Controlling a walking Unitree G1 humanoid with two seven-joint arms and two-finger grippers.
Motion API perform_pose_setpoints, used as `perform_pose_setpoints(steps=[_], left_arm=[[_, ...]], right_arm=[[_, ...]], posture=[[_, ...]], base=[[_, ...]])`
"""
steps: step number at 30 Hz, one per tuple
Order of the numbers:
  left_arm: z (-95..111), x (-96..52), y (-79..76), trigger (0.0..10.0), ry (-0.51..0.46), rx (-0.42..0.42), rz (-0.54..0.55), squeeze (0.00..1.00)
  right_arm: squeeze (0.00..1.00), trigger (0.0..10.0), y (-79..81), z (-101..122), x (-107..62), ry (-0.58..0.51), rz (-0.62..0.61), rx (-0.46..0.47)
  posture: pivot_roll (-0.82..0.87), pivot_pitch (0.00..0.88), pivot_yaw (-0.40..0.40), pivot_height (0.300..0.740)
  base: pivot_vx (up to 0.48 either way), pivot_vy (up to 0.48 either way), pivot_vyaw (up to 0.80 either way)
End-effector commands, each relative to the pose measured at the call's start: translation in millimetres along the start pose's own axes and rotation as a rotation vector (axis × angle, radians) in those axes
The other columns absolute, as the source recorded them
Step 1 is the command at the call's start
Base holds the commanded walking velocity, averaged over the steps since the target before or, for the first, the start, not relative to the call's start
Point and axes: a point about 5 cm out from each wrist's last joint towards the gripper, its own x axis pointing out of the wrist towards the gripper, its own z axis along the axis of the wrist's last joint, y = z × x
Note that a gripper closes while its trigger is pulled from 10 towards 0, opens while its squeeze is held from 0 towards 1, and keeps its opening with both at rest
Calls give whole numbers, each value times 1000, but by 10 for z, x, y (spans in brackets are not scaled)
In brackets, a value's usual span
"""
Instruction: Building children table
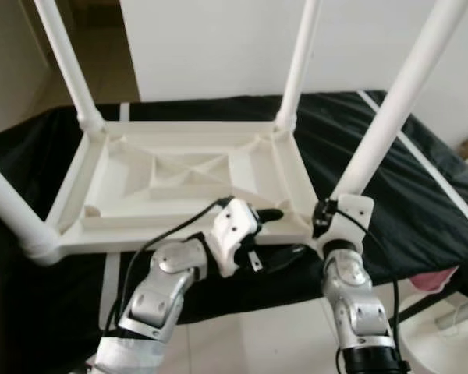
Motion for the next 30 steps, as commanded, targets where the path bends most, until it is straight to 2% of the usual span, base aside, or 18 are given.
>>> perform_pose_setpoints(steps=[1,7,8,13,14,15,19,21,25,30], left_arm=[[12,0,29,10000,4,1,54,0],[13,-1,28,10000,4,4,52,0],[15,-2,29,10000,4,3,53,0],[14,-1,23,10000,5,2,49,0],[14,0,23,10000,5,2,47,0],[14,0,23,10000,5,2,47,0],[17,4,30,10000,4,5,44,0],[17,6,31,10000,4,6,44,0],[26,13,30,10000,-2,10,40,0],[26,13,31,10000,-3,12,38,0]], right_arm=[[1000,10000,-99,-168,-41,75,-45,26],[1000,10000,-110,-108,-21,42,3,33],[1000,10000,-128,-67,3,18,55,32],[1000,10000,-185,-31,23,-3,114,15],[0,10000,-206,-14,36,-16,162,1],[0,10000,-206,-14,36,-16,162,1],[0,10000,-277,55,87,-55,325,-52],[0,10000,-288,68,97,-63,349,-66],[0,10000,-361,144,163,-83,561,-175],[0,10000,-367,156,169,-77,655,-199]], posture=[[-20,45,-52,740],[-19,43,-51,740],[-19,41,-50,740],[-19,37,-50,740],[-19,34,-50,740],[-19,34,-50,740],[-18,27,-52,740],[-18,27,-52,740],[-17,17,-51,740],[-15,13,-50,740]], base=[[0,0,0],[0,0,0],[0,0,0],[0,0,0],[0,0,0],[0,0,0],[0,0,0],[0,0,0],[0,0,0],[0,0,0]])
